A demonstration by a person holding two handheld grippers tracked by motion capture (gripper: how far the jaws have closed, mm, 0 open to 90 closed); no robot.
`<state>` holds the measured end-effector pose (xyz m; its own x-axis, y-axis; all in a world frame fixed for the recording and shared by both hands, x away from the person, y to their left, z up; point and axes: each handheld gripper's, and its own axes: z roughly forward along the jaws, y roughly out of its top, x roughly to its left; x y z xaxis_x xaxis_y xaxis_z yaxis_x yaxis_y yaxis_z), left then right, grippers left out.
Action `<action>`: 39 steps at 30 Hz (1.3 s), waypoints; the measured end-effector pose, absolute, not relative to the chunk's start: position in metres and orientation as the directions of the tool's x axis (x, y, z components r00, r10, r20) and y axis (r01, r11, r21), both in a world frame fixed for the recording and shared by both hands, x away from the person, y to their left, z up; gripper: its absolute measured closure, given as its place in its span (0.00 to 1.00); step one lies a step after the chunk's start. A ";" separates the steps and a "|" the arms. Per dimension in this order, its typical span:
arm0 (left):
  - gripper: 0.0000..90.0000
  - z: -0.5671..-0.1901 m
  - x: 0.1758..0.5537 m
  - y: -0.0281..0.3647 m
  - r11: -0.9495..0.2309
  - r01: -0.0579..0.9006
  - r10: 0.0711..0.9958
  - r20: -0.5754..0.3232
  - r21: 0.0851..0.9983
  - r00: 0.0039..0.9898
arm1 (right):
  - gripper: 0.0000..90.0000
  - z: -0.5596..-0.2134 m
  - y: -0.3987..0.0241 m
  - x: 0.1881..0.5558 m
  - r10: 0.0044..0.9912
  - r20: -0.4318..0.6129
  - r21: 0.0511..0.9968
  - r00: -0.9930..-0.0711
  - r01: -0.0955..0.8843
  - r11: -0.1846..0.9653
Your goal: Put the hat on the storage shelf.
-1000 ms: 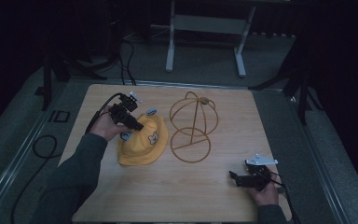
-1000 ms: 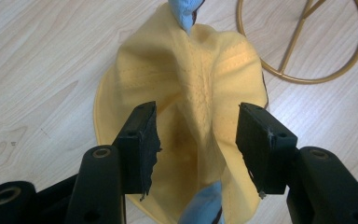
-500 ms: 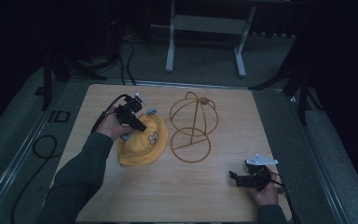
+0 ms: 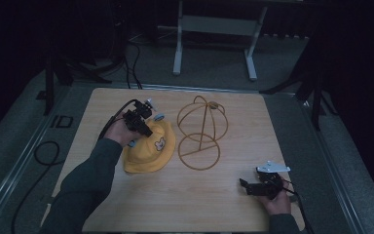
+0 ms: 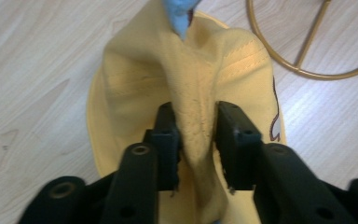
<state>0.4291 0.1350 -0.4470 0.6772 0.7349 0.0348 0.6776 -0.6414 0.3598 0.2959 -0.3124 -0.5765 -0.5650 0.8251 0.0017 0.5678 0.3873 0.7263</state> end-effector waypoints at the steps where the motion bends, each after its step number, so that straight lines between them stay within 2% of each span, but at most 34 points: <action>1: 0.85 -0.447 0.429 0.134 -0.638 0.677 0.739 0.043 0.366 0.673 | 0.14 -0.576 -0.312 0.296 0.825 0.002 0.726 -0.565 0.568 0.387; 4: 0.90 -0.447 0.428 0.132 -0.644 0.673 0.735 0.051 0.365 0.676 | 0.14 -0.576 -0.312 0.296 0.825 0.002 0.726 -0.565 0.568 0.387; 9: 0.92 -0.442 0.425 0.130 -0.650 0.660 0.727 0.056 0.377 0.685 | 0.14 -0.576 -0.312 0.296 0.825 0.002 0.726 -0.565 0.568 0.387; 21: 0.93 -0.425 0.417 0.131 -0.662 0.629 0.713 0.085 0.408 0.696 | 0.14 -0.576 -0.312 0.296 0.825 0.002 0.726 -0.564 0.568 0.387; 39: 0.93 -0.413 0.411 0.141 -0.639 0.621 0.718 0.061 0.455 0.694 | 0.15 -0.576 -0.312 0.296 0.825 0.002 0.726 -0.564 0.568 0.387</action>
<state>0.4114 0.1405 -0.4127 0.6939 0.7175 0.0606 0.6206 -0.6386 0.4549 0.2958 -0.3124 -0.5765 -0.5644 0.8255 0.0022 0.5684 0.3867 0.7263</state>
